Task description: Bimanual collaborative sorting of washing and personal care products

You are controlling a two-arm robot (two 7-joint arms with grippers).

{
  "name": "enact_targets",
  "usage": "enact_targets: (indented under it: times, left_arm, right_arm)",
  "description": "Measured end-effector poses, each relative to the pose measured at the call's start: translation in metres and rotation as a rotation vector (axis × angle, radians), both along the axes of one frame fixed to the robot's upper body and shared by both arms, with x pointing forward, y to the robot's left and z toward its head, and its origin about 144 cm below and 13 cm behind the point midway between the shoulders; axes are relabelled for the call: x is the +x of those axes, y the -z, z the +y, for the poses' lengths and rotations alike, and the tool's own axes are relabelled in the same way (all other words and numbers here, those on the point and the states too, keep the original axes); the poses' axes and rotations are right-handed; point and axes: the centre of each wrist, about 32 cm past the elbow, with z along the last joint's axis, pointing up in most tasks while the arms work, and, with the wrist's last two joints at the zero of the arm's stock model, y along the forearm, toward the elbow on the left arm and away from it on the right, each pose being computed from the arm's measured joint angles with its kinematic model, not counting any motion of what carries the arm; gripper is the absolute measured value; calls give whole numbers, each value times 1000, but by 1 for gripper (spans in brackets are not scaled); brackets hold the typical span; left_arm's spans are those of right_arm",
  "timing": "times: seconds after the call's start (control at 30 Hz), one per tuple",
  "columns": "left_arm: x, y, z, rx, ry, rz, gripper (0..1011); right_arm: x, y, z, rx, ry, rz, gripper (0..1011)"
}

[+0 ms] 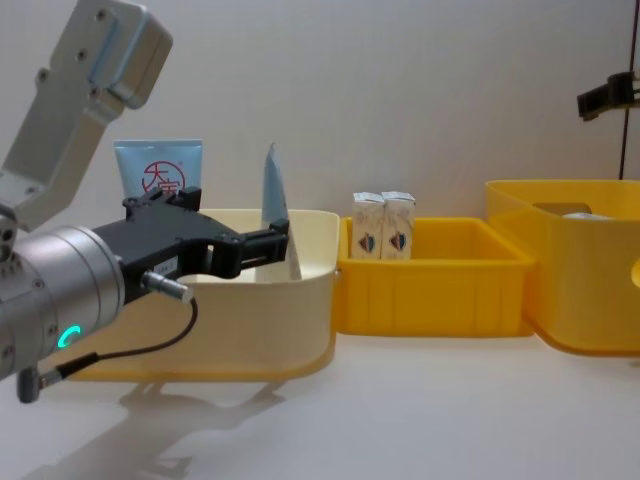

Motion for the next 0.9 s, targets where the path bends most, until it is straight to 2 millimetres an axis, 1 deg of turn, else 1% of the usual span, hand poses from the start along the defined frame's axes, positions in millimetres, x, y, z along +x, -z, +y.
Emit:
enact_targets:
  times: [0.03, 0.23, 0.37, 0.4, 0.53, 0.57, 0.6, 0.77, 0.9]
  left_arm:
    - [0, -1, 0, 0, 0, -1, 1003]
    - [9, -16, 1, 9, 10, -30, 1002]
    - [22, -36, 0, 14, 34, -66, 1003]
    - [22, -36, 0, 14, 34, -66, 1003]
    - [41, -55, -3, 8, 68, -92, 1003]
    - [43, -56, -3, 8, 74, -91, 1003]
    - [50, -62, -5, 5, 87, -96, 1003]
    - [65, -77, -10, 6, 113, -101, 1003]
    - [71, -85, -12, 9, 124, -92, 1003]
  right_arm:
    - [0, 0, -1, 0, -1, 7, 996]
    - [2, 1, -3, 0, -5, 32, 1001]
    - [2, 2, -3, 0, -6, 41, 1001]
    - [2, 2, -4, 0, -6, 43, 1001]
    - [3, 2, -4, 0, -8, 50, 1001]
    - [3, 2, -4, 0, -8, 52, 1001]
    - [3, 2, -4, 1, -8, 53, 1001]
    - [3, 3, -5, 1, -9, 58, 1001]
    - [4, 3, -5, 1, -9, 61, 1001]
